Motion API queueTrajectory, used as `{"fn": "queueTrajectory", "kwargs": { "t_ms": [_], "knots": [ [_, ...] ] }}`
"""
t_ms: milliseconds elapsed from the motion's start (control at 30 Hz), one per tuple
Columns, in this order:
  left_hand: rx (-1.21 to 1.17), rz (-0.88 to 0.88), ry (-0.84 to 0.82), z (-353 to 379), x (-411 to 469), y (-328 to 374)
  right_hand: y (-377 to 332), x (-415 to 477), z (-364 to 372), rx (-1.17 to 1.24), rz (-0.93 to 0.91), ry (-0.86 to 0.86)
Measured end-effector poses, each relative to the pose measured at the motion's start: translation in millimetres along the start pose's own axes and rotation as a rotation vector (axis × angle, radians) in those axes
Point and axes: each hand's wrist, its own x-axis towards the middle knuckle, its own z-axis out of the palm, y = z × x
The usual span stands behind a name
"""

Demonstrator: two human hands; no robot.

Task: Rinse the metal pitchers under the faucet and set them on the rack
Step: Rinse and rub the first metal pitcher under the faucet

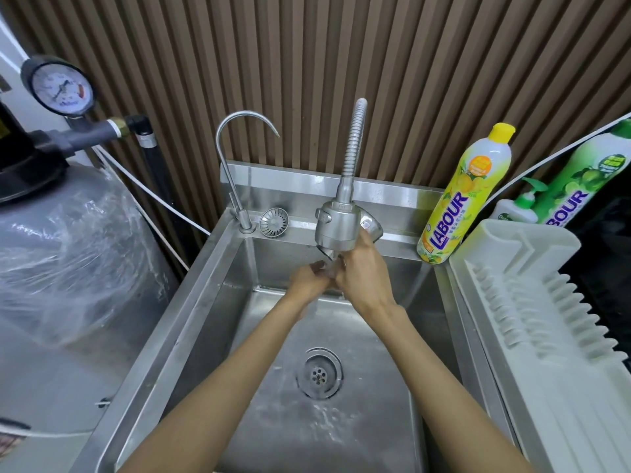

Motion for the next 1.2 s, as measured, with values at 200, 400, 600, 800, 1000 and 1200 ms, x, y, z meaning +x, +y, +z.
{"fn": "queueTrajectory", "kwargs": {
  "t_ms": [200,400,600,800,1000,1200],
  "knots": [
    [-0.310,0.027,-0.162,-2,-11,4,25,-1,-9,0.381,0.178,0.098],
    [-0.494,0.267,0.036,3,-41,5,29,-29,-18,1.073,0.466,0.079],
    [-0.215,0.510,0.189,-5,-54,1,22,-41,-11,1.399,0.555,0.044],
    [0.042,0.592,0.259,-19,-66,10,19,-43,-14,1.333,0.633,-0.010],
    [0.142,0.401,0.244,-17,-70,6,22,-40,-31,0.923,0.750,-0.059],
    [-0.142,0.320,0.063,-3,-56,1,17,-33,-40,0.512,0.515,0.115]
  ]
}}
